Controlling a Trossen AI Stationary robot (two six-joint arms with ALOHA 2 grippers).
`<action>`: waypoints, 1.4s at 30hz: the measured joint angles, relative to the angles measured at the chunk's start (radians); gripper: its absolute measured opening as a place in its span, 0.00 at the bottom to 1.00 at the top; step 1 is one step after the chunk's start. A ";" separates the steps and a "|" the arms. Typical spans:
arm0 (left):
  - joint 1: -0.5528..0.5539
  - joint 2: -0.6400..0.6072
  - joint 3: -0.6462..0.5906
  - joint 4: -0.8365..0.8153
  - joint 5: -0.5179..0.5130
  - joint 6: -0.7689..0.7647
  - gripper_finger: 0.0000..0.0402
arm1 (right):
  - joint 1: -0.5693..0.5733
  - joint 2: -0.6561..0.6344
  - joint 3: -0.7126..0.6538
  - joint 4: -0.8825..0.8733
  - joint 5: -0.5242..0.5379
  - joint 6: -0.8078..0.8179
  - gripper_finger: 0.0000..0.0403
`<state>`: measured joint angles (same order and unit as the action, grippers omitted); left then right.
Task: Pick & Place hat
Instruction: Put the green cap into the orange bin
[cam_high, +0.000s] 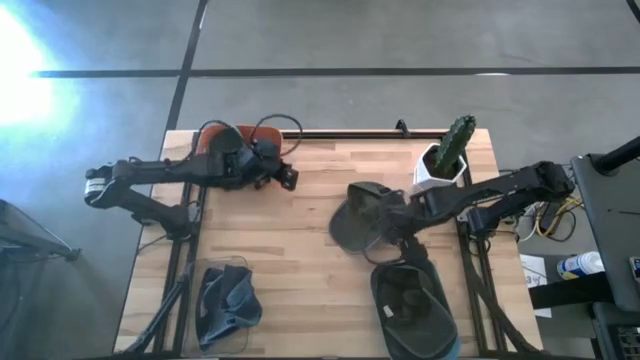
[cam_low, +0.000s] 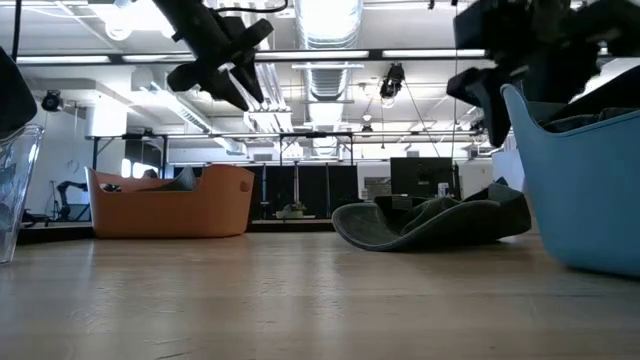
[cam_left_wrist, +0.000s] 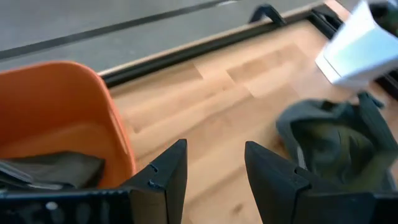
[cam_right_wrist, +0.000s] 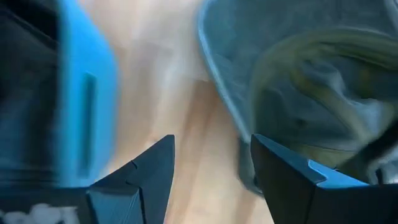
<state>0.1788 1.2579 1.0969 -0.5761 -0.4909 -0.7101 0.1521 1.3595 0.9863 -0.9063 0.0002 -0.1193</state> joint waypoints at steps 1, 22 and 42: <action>-0.014 0.000 -0.007 0.001 0.000 -0.005 0.38 | 0.006 0.015 -0.002 0.004 0.026 -0.016 0.51; -0.151 0.000 -0.066 0.028 -0.004 -0.133 0.38 | -0.063 0.292 0.065 0.006 0.035 -0.241 0.42; -0.180 0.000 -0.072 0.028 0.004 -0.173 0.38 | -0.238 0.396 0.420 -0.023 -0.030 -0.377 0.43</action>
<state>-0.0012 1.2579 1.0248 -0.5479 -0.4866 -0.8831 -0.0857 1.7557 1.4061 -0.9293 -0.0296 -0.4967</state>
